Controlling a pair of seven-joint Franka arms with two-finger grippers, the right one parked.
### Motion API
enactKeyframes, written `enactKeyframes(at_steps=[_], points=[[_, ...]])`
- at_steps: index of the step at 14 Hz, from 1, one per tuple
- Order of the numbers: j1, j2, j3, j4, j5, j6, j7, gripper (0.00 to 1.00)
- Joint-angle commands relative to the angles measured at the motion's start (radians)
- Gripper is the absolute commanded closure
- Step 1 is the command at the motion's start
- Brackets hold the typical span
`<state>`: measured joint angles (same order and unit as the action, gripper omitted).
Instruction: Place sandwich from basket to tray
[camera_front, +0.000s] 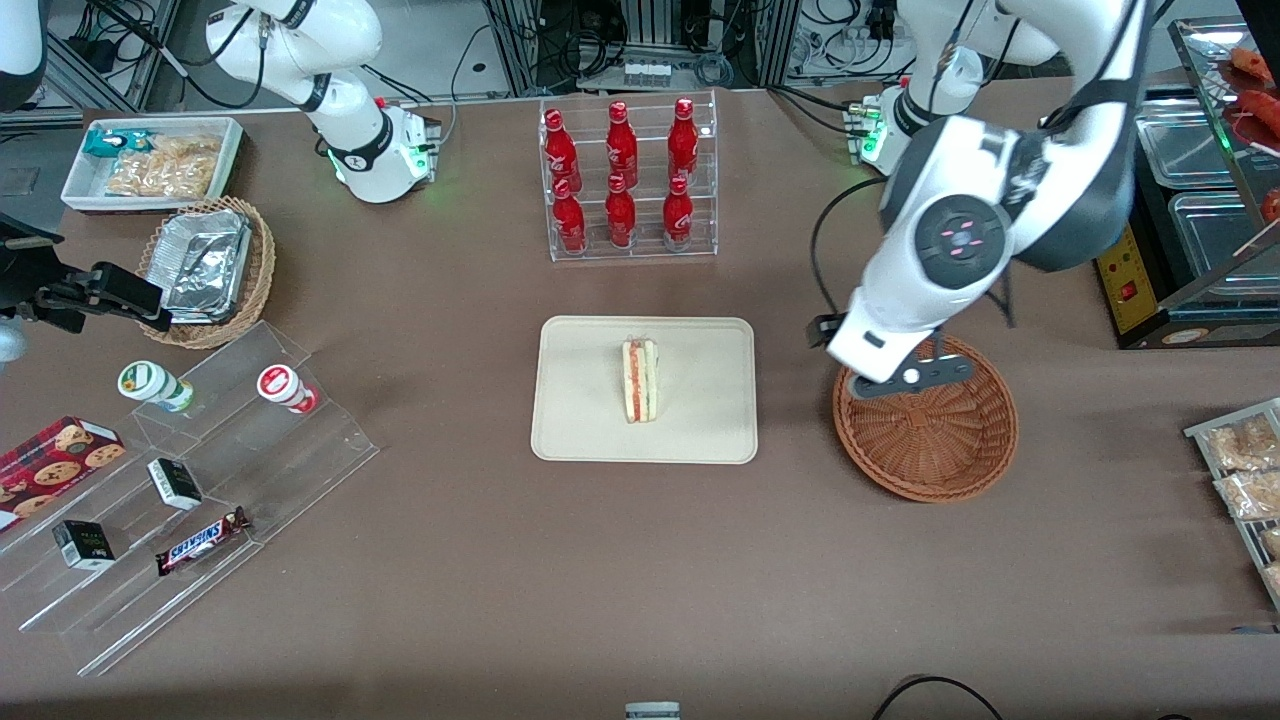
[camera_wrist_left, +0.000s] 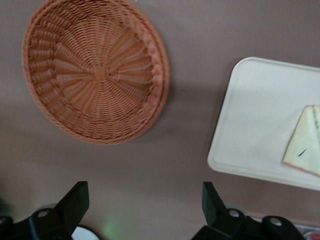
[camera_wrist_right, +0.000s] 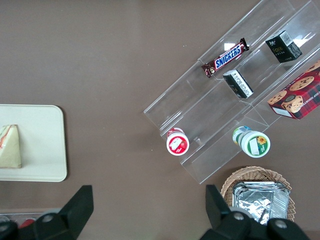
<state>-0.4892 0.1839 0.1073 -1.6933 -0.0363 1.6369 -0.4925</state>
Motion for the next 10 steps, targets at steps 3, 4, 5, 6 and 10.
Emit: enactKeyframes(at_steps=[3, 4, 5, 6, 10], points=[[0.092, -0.154, 0.005, -0.089, 0.004, -0.071, 0.179, 0.00], [0.098, -0.176, 0.020, -0.091, 0.004, -0.090, 0.224, 0.00], [0.121, -0.187, 0.020, -0.086, 0.009, -0.112, 0.268, 0.00], [0.183, -0.205, -0.004, -0.085, 0.009, -0.126, 0.317, 0.00], [0.438, -0.231, -0.217, -0.071, 0.015, -0.161, 0.396, 0.00]])
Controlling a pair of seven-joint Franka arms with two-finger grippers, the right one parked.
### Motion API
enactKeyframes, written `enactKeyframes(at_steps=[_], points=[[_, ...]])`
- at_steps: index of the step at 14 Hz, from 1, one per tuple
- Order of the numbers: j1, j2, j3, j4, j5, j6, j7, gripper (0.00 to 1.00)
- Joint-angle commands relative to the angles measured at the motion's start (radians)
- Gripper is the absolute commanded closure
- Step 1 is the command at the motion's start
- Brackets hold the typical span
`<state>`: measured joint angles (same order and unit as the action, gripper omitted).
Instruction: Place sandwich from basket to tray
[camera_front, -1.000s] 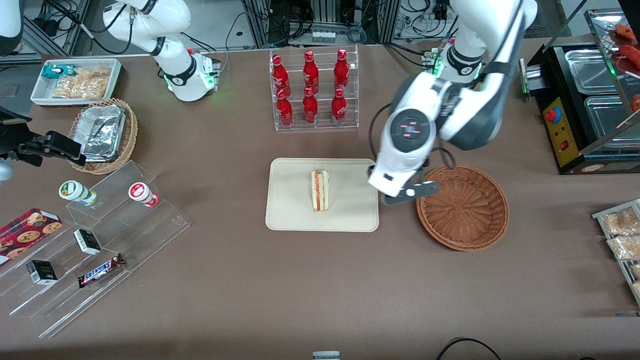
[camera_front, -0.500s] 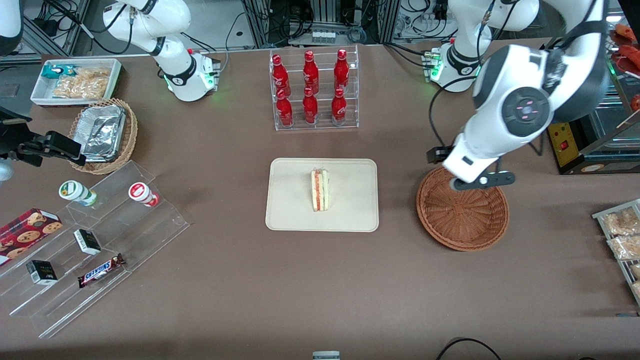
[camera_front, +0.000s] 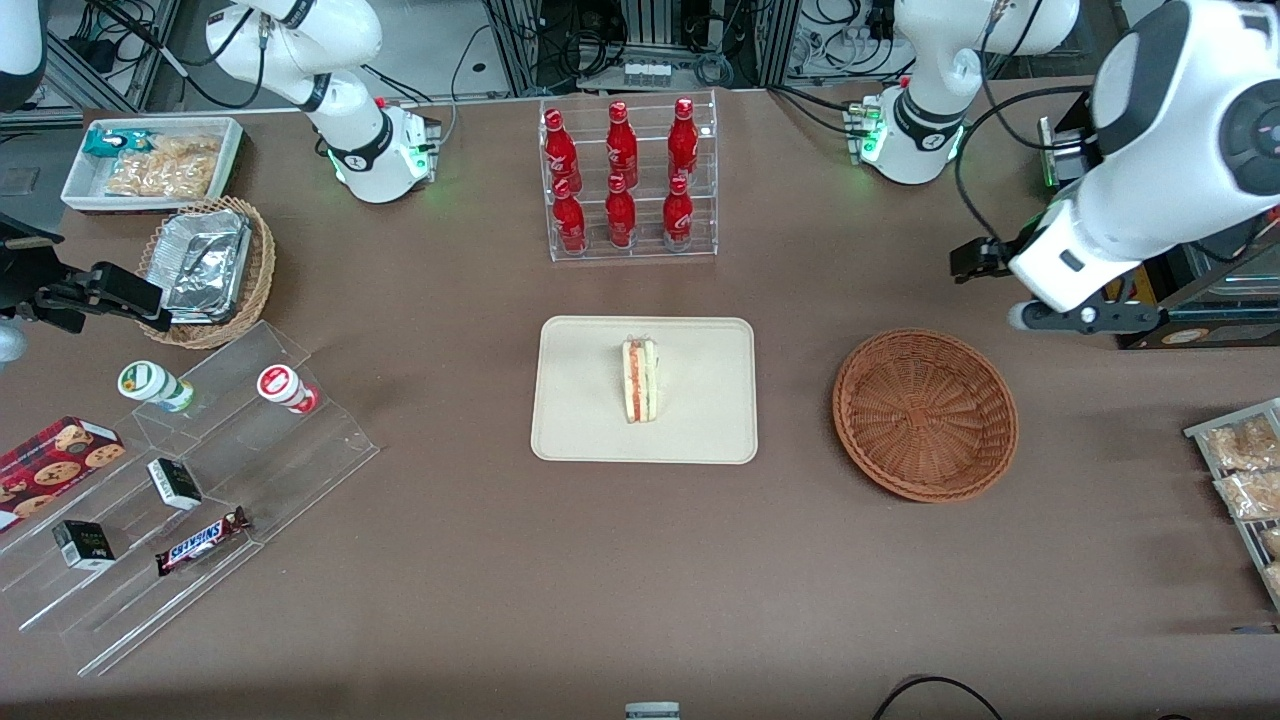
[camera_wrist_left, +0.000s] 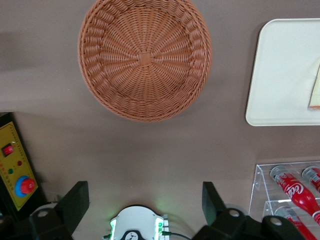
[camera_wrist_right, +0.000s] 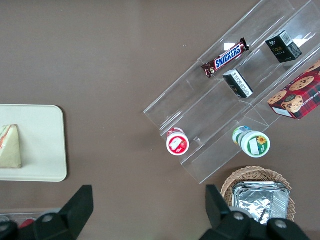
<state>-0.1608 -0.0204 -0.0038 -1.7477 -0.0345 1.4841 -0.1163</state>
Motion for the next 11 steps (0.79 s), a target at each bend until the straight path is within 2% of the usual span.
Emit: enactKeyframes(at_steps=[1, 2, 4, 6, 9, 11], points=[[0.157, -0.027, -0.154, -0.003, 0.042, -0.010, 0.020, 0.00], [0.188, -0.027, -0.194, 0.011, 0.101, -0.008, 0.017, 0.00], [0.201, -0.027, -0.194, 0.051, 0.130, -0.008, 0.017, 0.00], [0.218, -0.021, -0.186, 0.102, 0.116, -0.013, 0.015, 0.00], [0.213, -0.015, -0.128, 0.132, 0.009, -0.028, 0.027, 0.00], [0.210, -0.015, -0.119, 0.131, 0.005, -0.027, 0.067, 0.00]])
